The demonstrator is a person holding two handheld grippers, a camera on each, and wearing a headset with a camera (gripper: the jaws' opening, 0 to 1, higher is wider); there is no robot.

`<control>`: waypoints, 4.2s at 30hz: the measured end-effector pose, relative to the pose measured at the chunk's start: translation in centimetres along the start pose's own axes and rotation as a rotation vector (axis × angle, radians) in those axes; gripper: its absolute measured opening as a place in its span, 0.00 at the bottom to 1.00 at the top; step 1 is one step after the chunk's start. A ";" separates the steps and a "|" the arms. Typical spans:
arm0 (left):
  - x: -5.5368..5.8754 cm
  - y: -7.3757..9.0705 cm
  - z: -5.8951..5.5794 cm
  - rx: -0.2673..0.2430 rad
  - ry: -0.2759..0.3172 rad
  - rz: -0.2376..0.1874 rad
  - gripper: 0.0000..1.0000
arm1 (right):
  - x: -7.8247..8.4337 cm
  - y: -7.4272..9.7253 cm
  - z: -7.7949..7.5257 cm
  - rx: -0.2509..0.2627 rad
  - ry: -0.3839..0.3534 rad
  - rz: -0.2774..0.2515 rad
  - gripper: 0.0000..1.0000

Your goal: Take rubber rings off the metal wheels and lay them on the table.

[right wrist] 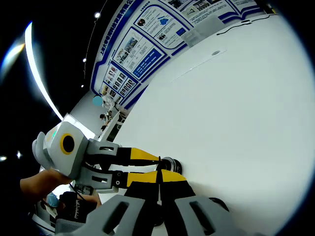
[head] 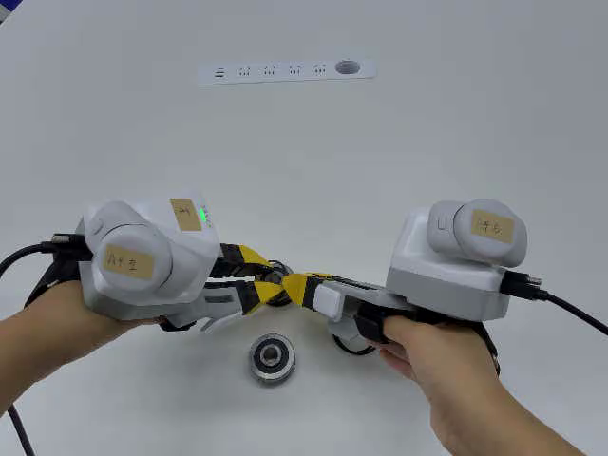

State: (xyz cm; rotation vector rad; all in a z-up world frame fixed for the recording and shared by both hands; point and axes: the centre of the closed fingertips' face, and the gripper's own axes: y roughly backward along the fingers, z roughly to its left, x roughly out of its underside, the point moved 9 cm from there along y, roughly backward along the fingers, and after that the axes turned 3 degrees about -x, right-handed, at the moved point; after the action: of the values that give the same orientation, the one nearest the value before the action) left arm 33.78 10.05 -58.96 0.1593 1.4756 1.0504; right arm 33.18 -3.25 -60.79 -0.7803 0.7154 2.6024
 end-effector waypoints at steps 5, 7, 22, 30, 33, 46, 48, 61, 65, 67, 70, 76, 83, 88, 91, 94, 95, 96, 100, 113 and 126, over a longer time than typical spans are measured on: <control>-0.1 0.0 0.0 -0.005 -0.005 0.004 0.14 | -0.1 0.0 -0.1 -0.003 -0.024 -0.011 0.01; -0.1 0.1 -0.1 -0.006 -0.011 0.007 0.14 | -0.1 0.0 0.0 -0.004 -0.028 -0.015 0.01; 0.1 2.8 0.5 -0.074 -0.005 -0.012 0.21 | -0.5 -0.1 1.0 -0.057 -0.075 -0.037 0.02; -0.3 3.6 0.6 -0.104 0.012 -0.027 0.22 | -1.5 2.2 0.6 -0.055 -0.117 -0.094 0.02; -0.5 3.6 0.4 -0.108 0.013 -0.032 0.23 | -1.5 3.3 -0.1 -0.041 -0.129 -0.105 0.02; -1.5 2.9 -0.2 -0.102 0.009 -0.053 0.23 | 1.0 6.4 -2.3 0.039 -0.205 -0.068 0.02; -1.5 2.9 -0.2 -0.102 0.008 -0.054 0.23 | 1.4 6.6 -2.4 0.047 -0.214 -0.060 0.02; -1.4 3.5 -0.6 -0.115 0.013 -0.052 0.22 | 2.7 7.8 -2.6 0.114 -0.271 -0.049 0.02; -1.4 3.6 -0.8 -0.118 0.015 -0.058 0.21 | 3.0 8.1 -2.6 0.124 -0.297 -0.063 0.02; -1.4 3.6 -0.8 -0.119 0.014 -0.057 0.21 | 3.1 8.2 -2.7 0.141 -0.300 -0.060 0.02; -1.4 3.7 -0.9 -0.118 0.014 -0.059 0.21 | 3.3 8.4 -2.7 0.157 -0.308 -0.060 0.04; -1.4 3.7 -1.0 -0.119 0.013 -0.057 0.21 | 3.5 8.5 -2.7 0.177 -0.269 -0.041 0.07; -1.3 3.7 -1.1 -0.119 0.015 -0.051 0.21 | 3.2 9.1 -2.8 0.201 -0.238 -0.056 0.08; -1.1 3.4 -1.1 -0.113 0.016 -0.045 0.21 | 2.5 9.1 -2.8 0.180 -0.219 -0.093 0.10; -1.0 3.2 -0.9 -0.111 0.015 -0.038 0.21 | 2.0 8.8 -2.4 0.150 -0.193 -0.112 0.13; -0.9 2.8 -0.7 -0.103 0.015 -0.032 0.21 | 1.4 8.4 -2.0 0.109 -0.156 -0.115 0.19; -0.9 2.7 -0.6 -0.101 0.015 -0.031 0.21 | 1.3 8.3 -1.9 0.094 -0.148 -0.113 0.21; -0.9 2.6 -0.6 -0.101 0.014 -0.029 0.21 | 1.2 8.1 -1.7 0.082 -0.141 -0.111 0.22; -0.8 2.1 -0.5 -0.092 0.014 -0.020 0.20 | 0.7 7.4 -1.3 0.042 -0.091 -0.097 0.26; -0.4 0.8 -0.3 -0.061 0.010 -0.002 0.20 | -0.5 4.4 0.0 -0.051 0.025 -0.031 0.46; -0.1 0.2 -0.1 -0.042 0.009 0.010 0.18 | -0.6 2.1 0.5 -0.094 0.052 0.027 0.56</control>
State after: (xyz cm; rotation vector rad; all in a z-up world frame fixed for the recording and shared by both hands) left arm 33.62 10.06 -58.76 0.1327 1.4609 1.0902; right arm 32.54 -4.79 -59.34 -0.8744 0.6253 2.6658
